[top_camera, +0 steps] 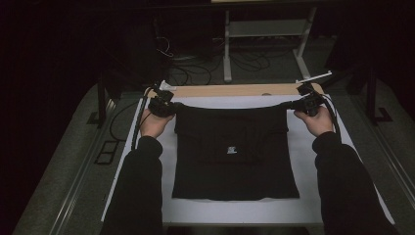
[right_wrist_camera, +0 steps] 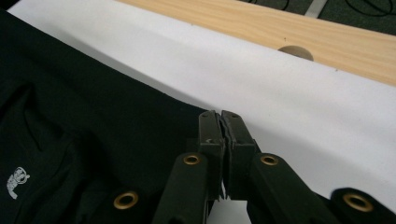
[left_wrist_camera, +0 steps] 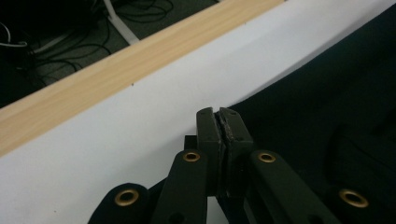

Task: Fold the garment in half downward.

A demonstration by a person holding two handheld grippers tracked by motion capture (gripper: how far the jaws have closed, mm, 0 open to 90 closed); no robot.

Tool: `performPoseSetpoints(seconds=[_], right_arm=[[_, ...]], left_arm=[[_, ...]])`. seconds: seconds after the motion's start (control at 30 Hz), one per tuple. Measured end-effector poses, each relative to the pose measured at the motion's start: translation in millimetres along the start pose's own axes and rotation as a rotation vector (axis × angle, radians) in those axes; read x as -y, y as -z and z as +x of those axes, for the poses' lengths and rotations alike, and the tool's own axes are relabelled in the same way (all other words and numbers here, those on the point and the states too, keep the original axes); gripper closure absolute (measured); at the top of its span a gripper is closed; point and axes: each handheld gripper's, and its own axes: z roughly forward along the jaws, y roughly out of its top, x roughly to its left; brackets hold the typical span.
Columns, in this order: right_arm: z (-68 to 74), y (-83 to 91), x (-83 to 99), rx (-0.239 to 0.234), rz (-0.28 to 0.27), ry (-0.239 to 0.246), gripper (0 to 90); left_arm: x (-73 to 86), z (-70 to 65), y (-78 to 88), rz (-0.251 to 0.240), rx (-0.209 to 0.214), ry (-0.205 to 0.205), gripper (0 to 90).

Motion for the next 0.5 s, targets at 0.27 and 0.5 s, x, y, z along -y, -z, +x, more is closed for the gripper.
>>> performPoseSetpoints(seconds=[0.27, 0.5], right_arm=[[-5.4, -14.6, 4.7, -0.023, 0.025, -0.004, 85.7], [-12.9, -22.2, 9.1, -0.058, 0.035, -0.025, 85.2]], left_arm=[[3.6, 0.7, -10.0, 0.019, 0.018, 0.001, 86.4], [7.4, 3.6, -18.4, 0.036, 0.04, 0.024, 85.9]])
